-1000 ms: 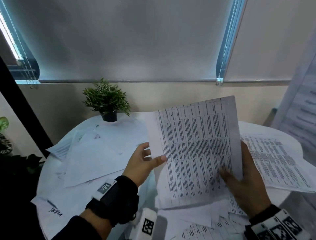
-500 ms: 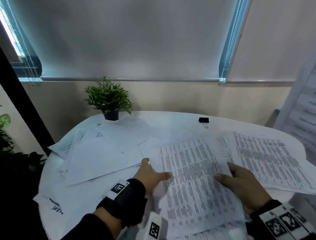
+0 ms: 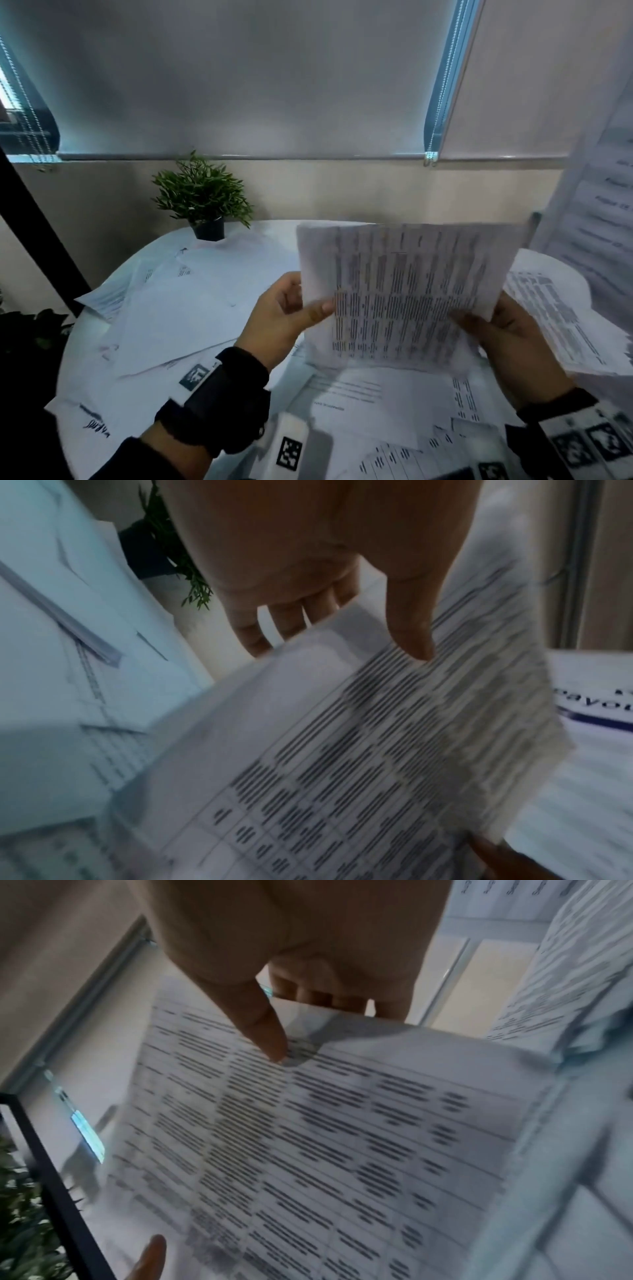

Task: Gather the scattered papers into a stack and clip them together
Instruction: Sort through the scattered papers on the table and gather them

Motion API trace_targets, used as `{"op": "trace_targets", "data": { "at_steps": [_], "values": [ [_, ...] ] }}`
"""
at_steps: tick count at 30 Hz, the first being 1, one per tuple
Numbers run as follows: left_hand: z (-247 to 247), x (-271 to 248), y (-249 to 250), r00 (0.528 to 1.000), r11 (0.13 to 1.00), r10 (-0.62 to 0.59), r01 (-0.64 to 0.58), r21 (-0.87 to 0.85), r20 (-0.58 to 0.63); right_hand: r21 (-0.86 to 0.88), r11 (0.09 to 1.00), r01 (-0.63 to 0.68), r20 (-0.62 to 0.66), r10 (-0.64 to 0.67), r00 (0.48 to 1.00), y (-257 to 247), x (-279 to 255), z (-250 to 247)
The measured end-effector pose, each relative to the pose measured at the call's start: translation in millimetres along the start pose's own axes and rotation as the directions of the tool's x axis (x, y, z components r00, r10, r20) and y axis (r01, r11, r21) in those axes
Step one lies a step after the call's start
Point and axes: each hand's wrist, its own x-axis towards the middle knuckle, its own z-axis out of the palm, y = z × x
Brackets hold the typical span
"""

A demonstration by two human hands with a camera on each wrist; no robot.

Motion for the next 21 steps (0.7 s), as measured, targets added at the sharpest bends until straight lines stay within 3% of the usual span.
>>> {"op": "trace_targets", "data": {
  "at_steps": [5, 8, 12, 15, 17, 21],
  "values": [
    [10, -12, -24, 1.000, 0.991, -0.014, 0.014, 0.131, -0.006, -0.062, 0.993, -0.104, 0.075, 0.109, 0.991, 28, -19, 2],
    [19, -12, -22, 0.997, 0.988, -0.002, 0.015, 0.156, -0.078, -0.154, 0.970, -0.189, 0.056, 0.199, 0.978, 41, -22, 0],
    [24, -7, -14, 0.992, 0.993, -0.051, 0.062, 0.097, -0.112, -0.085, 0.977, -0.196, -0.177, 0.178, 0.968, 26, -14, -19],
    [15, -5, -22, 0.994, 0.962, -0.084, 0.100, 0.253, -0.074, -0.327, 0.910, -0.255, -0.497, 0.064, 0.866, 5, 6, -59],
    [4, -5, -29, 0.989, 0.866, -0.139, 0.141, 0.480, -0.040, -0.423, 0.821, -0.384, -0.606, 0.059, 0.793, 2, 25, -102],
    [-2, -5, -35, 0.947, 0.474, -0.318, 0.125, 0.872, 0.037, -0.594, 0.599, -0.538, -0.653, 0.032, 0.757, 6, 42, -143]
  ]
}}
